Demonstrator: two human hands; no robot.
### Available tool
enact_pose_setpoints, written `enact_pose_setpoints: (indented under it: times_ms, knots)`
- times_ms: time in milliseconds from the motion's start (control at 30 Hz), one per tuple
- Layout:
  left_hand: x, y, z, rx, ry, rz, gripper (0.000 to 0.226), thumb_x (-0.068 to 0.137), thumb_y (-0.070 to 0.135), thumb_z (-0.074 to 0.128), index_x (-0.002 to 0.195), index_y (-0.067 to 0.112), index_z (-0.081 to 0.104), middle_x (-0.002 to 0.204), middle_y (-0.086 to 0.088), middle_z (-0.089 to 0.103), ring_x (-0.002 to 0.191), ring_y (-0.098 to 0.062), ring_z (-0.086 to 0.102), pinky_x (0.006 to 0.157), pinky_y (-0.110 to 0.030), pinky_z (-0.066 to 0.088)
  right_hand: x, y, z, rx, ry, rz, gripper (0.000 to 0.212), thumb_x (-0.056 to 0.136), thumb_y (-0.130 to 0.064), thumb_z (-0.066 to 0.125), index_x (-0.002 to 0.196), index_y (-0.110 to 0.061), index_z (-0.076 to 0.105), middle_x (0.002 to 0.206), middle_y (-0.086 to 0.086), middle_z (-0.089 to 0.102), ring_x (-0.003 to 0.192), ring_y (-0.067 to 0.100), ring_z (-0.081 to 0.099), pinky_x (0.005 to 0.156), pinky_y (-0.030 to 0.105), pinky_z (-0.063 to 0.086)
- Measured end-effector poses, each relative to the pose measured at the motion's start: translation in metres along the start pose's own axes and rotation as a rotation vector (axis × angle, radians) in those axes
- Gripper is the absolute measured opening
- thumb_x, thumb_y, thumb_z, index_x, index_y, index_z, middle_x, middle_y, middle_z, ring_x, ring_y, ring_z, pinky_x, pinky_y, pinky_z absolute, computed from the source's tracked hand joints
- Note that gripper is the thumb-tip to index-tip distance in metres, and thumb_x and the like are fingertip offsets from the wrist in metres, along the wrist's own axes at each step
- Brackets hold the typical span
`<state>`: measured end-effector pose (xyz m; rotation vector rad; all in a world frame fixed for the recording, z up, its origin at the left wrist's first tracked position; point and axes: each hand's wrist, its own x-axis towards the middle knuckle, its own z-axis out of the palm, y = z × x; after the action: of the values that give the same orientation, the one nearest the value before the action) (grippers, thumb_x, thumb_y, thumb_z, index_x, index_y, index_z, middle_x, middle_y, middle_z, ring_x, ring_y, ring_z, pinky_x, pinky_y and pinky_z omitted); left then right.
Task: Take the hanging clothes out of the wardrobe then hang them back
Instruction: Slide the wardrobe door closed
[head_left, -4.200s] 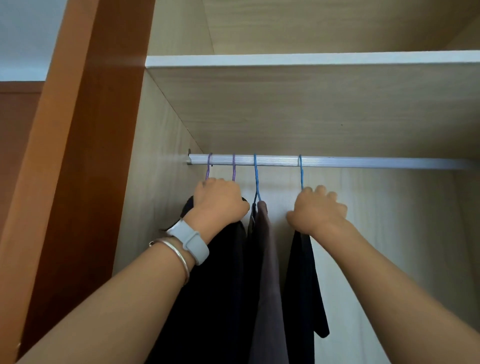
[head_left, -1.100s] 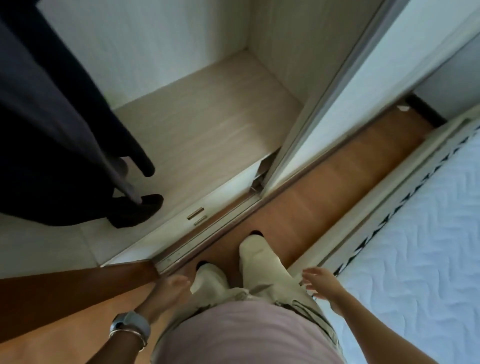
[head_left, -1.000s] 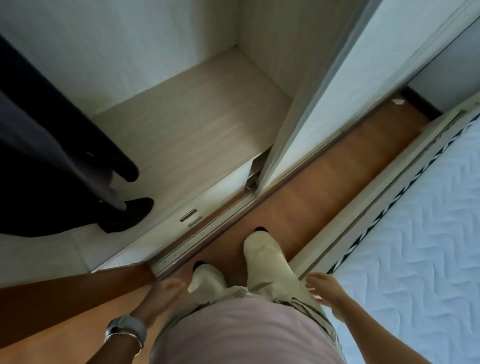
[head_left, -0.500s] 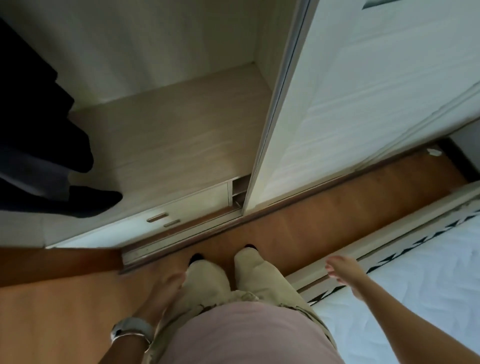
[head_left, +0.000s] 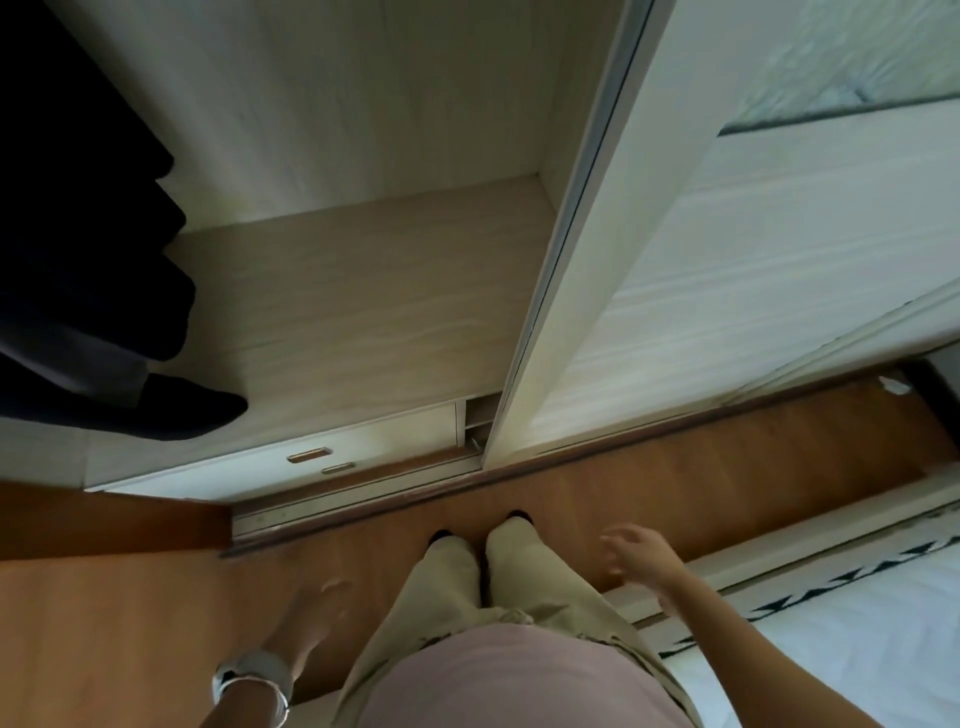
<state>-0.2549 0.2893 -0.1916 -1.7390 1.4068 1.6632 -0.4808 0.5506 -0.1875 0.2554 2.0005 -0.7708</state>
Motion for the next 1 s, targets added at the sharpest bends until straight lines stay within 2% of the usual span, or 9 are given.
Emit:
enact_pose_setpoints:
  times_ms: [133, 233, 300, 367, 467, 533, 600, 800, 1000]
  knots:
    - [-0.030, 0.070, 0.046, 0.031, 0.014, 0.360, 0.031, 0.092, 0.004, 0.048, 0.122, -0.005, 0.052, 0.115, -0.012, 0.054, 0.112, -0.026, 0.052, 0.091, -0.029, 0.039, 0.001, -0.065, -0.046, -0.160, 0.279, -0.402, 0.030, 0.093, -0.019, 0.049, 0.120, -0.008, 0.057, 0.110, 0.006, 0.065, 0.096, 0.015, 0.058, 0.092, 0.037, 0.050]
    - [-0.055, 0.128, 0.091, 0.049, 0.023, 0.634, 0.038, 0.087, 0.012, 0.059, 0.124, 0.014, 0.049, 0.115, -0.001, 0.054, 0.121, -0.022, 0.051, 0.101, -0.031, 0.039, -0.038, -0.123, -0.080, -0.221, 0.510, -1.011, 0.030, 0.092, -0.019, 0.050, 0.120, -0.011, 0.057, 0.117, 0.002, 0.059, 0.102, 0.013, 0.054, 0.088, 0.029, 0.047]
    - [-0.076, 0.162, 0.123, 0.036, 0.063, 0.800, 0.061, 0.084, 0.017, 0.063, 0.138, 0.017, 0.034, 0.132, 0.002, 0.045, 0.129, -0.015, 0.041, 0.110, -0.031, 0.032, -0.062, -0.153, -0.102, -0.324, 0.716, -1.484, 0.030, 0.089, -0.018, 0.053, 0.117, -0.010, 0.057, 0.119, 0.002, 0.052, 0.108, 0.020, 0.053, 0.089, 0.031, 0.045]
    - [-0.101, 0.190, 0.150, 0.007, 0.140, 0.984, 0.078, 0.081, 0.020, 0.067, 0.144, 0.017, 0.022, 0.144, 0.004, 0.037, 0.132, -0.011, 0.036, 0.112, -0.029, 0.030, -0.076, -0.177, -0.120, -0.385, 0.927, -1.760, 0.032, 0.087, -0.016, 0.058, 0.118, -0.011, 0.052, 0.121, 0.006, 0.045, 0.117, 0.024, 0.046, 0.097, 0.036, 0.040]
    - [-0.129, 0.221, 0.169, -0.157, 0.289, 1.100, 0.070, 0.078, 0.018, 0.071, 0.135, 0.017, 0.031, 0.123, 0.012, 0.049, 0.112, -0.001, 0.049, 0.094, -0.004, 0.038, -0.091, -0.215, -0.129, -0.431, 1.140, -1.868, 0.045, 0.086, -0.022, 0.059, 0.126, -0.010, 0.043, 0.130, 0.005, 0.038, 0.137, 0.020, 0.026, 0.113, 0.039, 0.023]
    - [-0.138, 0.232, 0.167, -0.195, 0.394, 1.094, 0.064, 0.076, 0.018, 0.073, 0.130, 0.015, 0.038, 0.107, 0.016, 0.051, 0.095, 0.001, 0.052, 0.079, 0.003, 0.039, -0.097, -0.234, -0.124, -0.442, 1.154, -1.902, 0.049, 0.086, -0.023, 0.059, 0.130, -0.010, 0.042, 0.136, 0.003, 0.034, 0.140, 0.019, 0.017, 0.118, 0.036, 0.009]
    - [-0.141, 0.234, 0.164, -0.169, 0.461, 1.109, 0.061, 0.073, 0.019, 0.076, 0.125, 0.013, 0.044, 0.101, 0.015, 0.053, 0.083, 0.008, 0.053, 0.071, 0.006, 0.039, -0.098, -0.244, -0.117, -0.434, 1.118, -1.952, 0.047, 0.085, -0.018, 0.060, 0.129, -0.009, 0.048, 0.137, 0.002, 0.034, 0.136, 0.027, 0.020, 0.117, 0.041, 0.011]
    - [-0.141, 0.232, 0.165, -0.195, 0.525, 1.118, 0.052, 0.069, 0.021, 0.078, 0.112, 0.026, 0.050, 0.098, 0.015, 0.058, 0.082, 0.014, 0.055, 0.069, 0.003, 0.041, -0.099, -0.252, -0.113, -0.310, 0.982, -2.070, 0.030, 0.085, -0.008, 0.058, 0.114, -0.006, 0.063, 0.133, -0.003, 0.043, 0.145, 0.010, 0.003, 0.116, 0.043, 0.011]
    - [-0.139, 0.227, 0.146, -0.183, 0.591, 1.098, 0.057, 0.066, 0.021, 0.079, 0.116, 0.016, 0.052, 0.087, 0.027, 0.050, 0.080, 0.012, 0.051, 0.064, 0.004, 0.040, -0.107, -0.261, -0.096, -0.291, 0.955, -2.130, 0.028, 0.085, -0.007, 0.058, 0.112, -0.009, 0.058, 0.131, -0.002, 0.045, 0.145, 0.008, 0.007, 0.117, 0.042, 0.005]
